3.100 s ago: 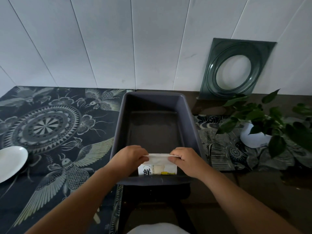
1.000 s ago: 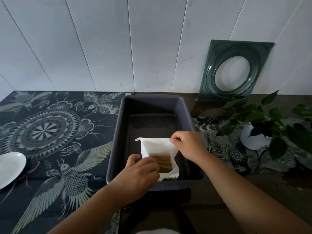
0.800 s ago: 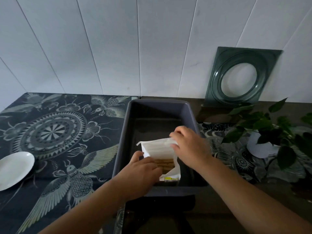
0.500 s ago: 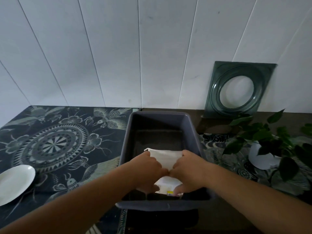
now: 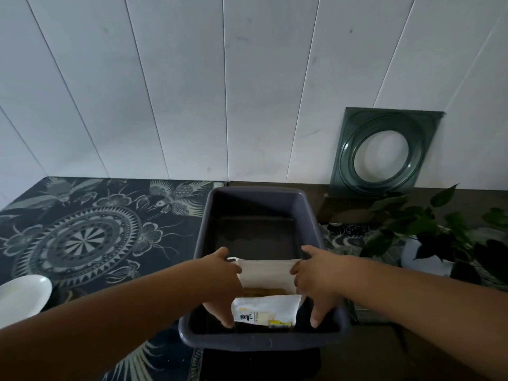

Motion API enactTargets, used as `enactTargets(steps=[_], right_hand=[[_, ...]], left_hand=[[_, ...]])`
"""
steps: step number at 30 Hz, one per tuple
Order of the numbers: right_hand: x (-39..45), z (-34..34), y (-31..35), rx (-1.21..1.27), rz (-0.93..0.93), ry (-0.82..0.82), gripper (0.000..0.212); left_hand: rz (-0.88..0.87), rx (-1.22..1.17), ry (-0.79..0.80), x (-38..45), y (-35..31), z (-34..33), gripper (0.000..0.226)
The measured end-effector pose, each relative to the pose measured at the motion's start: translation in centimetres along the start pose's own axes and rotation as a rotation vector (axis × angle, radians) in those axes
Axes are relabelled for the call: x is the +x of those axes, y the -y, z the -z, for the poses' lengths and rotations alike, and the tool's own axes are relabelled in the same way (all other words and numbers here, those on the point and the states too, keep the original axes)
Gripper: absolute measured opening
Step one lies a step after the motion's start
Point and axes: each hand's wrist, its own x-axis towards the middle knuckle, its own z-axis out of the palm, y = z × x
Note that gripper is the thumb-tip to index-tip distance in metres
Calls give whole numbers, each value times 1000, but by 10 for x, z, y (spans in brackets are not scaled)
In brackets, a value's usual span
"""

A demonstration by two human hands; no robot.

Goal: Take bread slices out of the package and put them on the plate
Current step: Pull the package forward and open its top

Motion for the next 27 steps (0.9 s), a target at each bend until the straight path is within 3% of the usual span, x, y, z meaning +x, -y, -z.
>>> enactTargets(steps=[3,8,13,18,21,25,27], right_hand=[[-2,-5,-2,41,16,-76,61],[-9,-10,-5,0,3,-175,27],[-13,-2,-4,189,-51,-231,59],[-9,26,1,323,-69,-350,54],[17,53,12,315,-61,-314,45],[58,78,33,365,-77,-95,25],[69,75,40,447,-138,-129,20]], left_hand=[[23,10,-57,1,-4,-2,53],[-4,-128,-201,-9,4,-3,38],[-25,-168,-265,-16,7,-7,31],[-47,-224,-328,-12,1,-5,36],[-52,-243,-360,-11,-1,-7,31],[-39,-257,-399,-12,-3,-12,25],[-23,-249,-410,-14,-6,-15,25]])
